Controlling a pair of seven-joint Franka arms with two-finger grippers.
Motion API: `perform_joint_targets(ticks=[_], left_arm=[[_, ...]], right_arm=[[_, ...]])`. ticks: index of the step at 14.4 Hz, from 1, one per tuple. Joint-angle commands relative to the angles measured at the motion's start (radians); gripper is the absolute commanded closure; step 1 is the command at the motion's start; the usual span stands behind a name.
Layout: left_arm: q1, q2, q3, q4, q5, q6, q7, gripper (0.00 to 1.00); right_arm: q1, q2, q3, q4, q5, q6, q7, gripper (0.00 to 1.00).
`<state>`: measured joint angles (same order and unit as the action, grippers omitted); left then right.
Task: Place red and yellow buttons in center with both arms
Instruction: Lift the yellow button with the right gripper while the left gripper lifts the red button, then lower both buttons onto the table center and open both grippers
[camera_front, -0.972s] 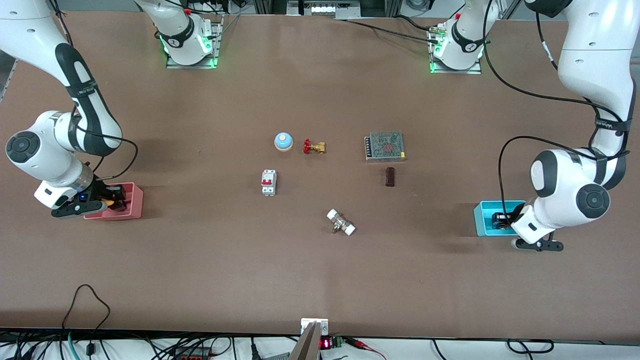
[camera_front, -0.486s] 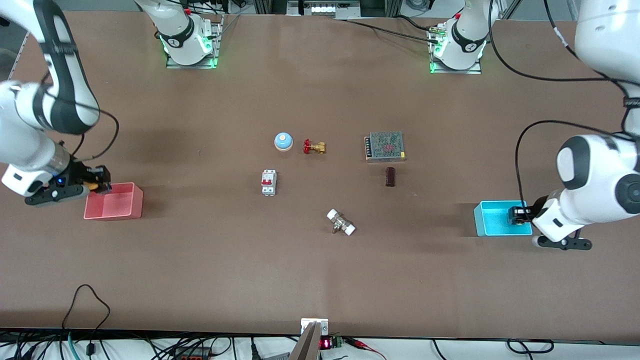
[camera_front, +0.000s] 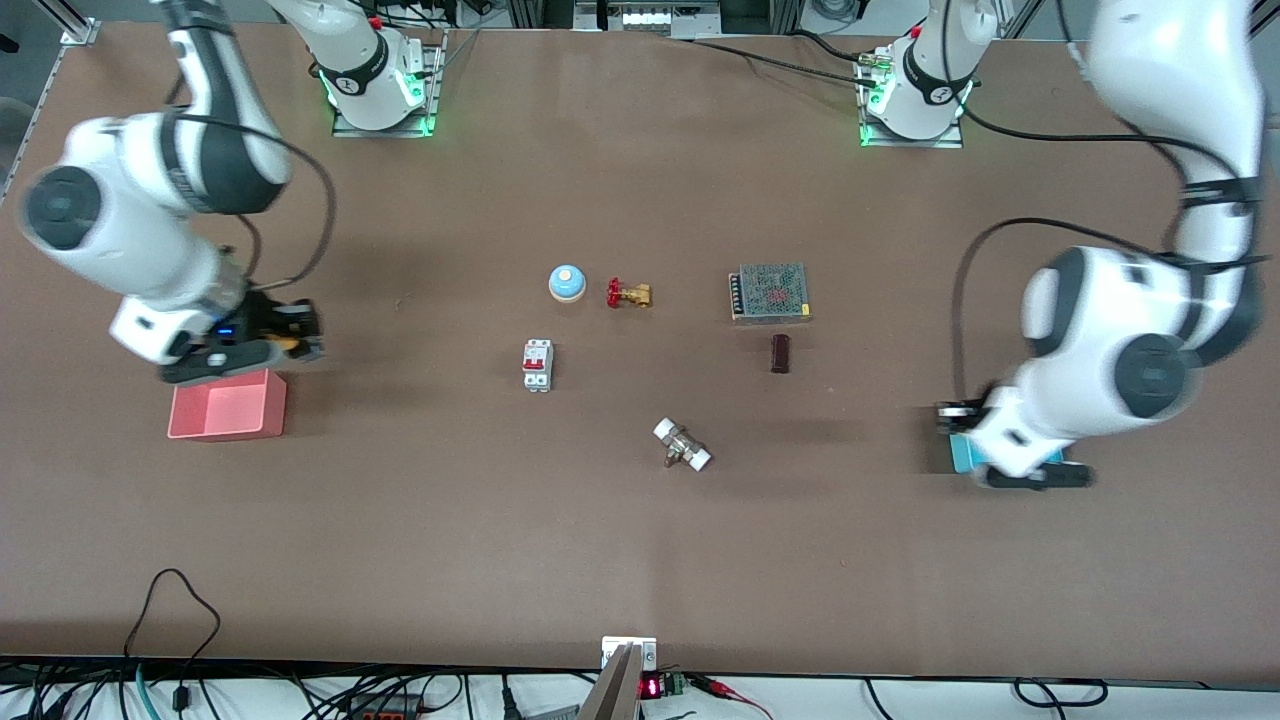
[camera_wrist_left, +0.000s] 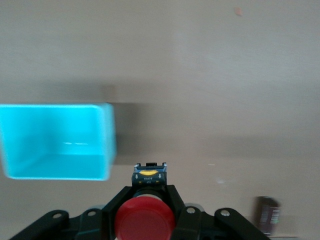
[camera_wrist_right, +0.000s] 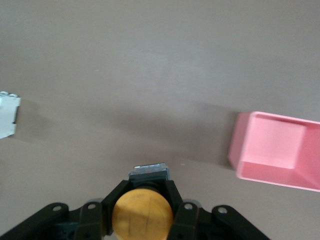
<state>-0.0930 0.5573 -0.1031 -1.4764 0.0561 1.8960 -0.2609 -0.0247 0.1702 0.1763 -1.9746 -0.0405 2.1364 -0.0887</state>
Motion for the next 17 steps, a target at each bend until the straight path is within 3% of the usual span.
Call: perform_joint_targets(ticks=[1, 3, 6, 12, 17], left_arm=[[-0.098, 0.052, 0.011, 0.024, 0.01, 0.02, -0.121, 0.71], [-0.146, 0.073, 0.011, 0.007, 0.007, 0.147, -0.173, 0.7], [-0.211, 0.125, 0.011, 0.008, 0.01, 0.225, -0.248, 0.7], [-0.301, 0.179, 0.011, 0.001, 0.013, 0.296, -0.336, 0.7], [-0.312, 0.213, 0.011, -0.024, 0.013, 0.362, -0.347, 0.68]], right_arm=[[0.046, 0.028, -0.008, -0.033, -0.015, 0.06, 0.076, 0.77], [0.072, 0.049, -0.008, -0.075, -0.019, 0.138, 0.09, 0.77], [0.08, 0.115, -0.008, -0.138, -0.022, 0.272, 0.09, 0.77], [0.101, 0.212, -0.009, -0.138, -0.05, 0.333, 0.09, 0.76], [0.101, 0.244, -0.009, -0.136, -0.05, 0.349, 0.09, 0.72]])
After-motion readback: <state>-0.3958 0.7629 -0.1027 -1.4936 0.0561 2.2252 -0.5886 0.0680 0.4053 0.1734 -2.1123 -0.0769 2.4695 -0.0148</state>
